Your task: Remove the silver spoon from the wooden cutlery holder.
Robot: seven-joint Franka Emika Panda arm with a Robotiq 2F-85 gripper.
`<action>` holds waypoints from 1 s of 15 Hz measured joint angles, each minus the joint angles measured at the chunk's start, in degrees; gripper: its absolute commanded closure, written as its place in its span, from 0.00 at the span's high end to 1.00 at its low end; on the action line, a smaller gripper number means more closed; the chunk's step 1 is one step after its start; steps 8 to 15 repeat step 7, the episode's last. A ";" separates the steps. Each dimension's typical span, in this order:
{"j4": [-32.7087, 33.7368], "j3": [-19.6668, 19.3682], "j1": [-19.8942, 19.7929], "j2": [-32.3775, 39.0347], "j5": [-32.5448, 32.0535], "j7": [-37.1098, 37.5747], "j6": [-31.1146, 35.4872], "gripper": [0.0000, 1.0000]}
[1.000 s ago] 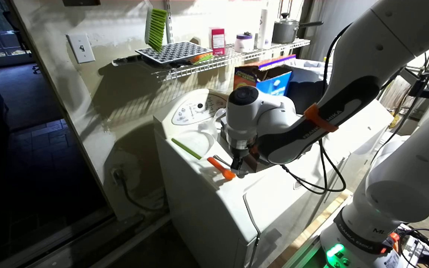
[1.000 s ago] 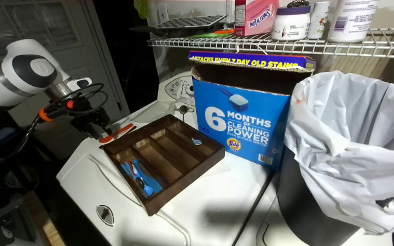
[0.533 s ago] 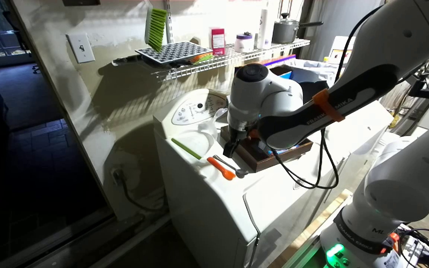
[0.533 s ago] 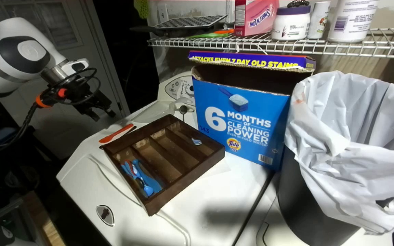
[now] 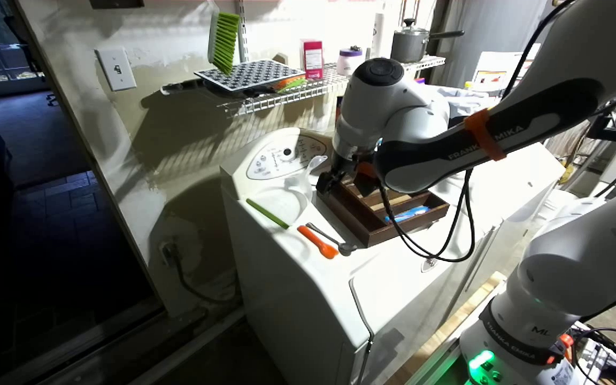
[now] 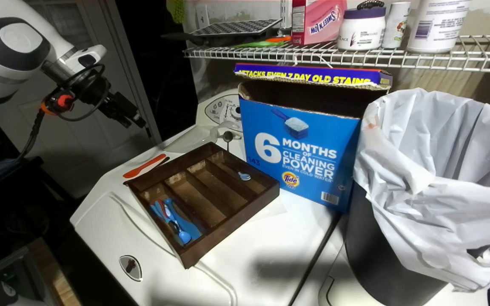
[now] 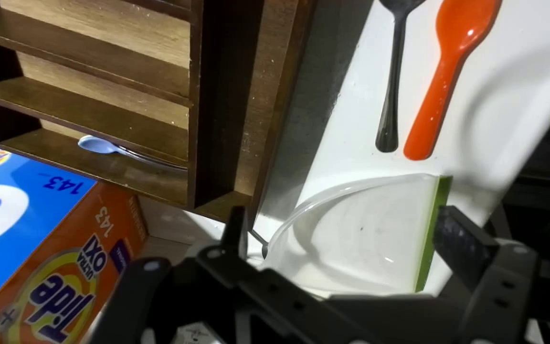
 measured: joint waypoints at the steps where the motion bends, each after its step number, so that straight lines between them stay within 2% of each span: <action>1: 0.07 0.00 -0.02 -0.65 0.76 0.00 -0.01 1.00; 15: 0.07 0.00 -0.02 -1.41 1.21 0.17 -0.05 1.00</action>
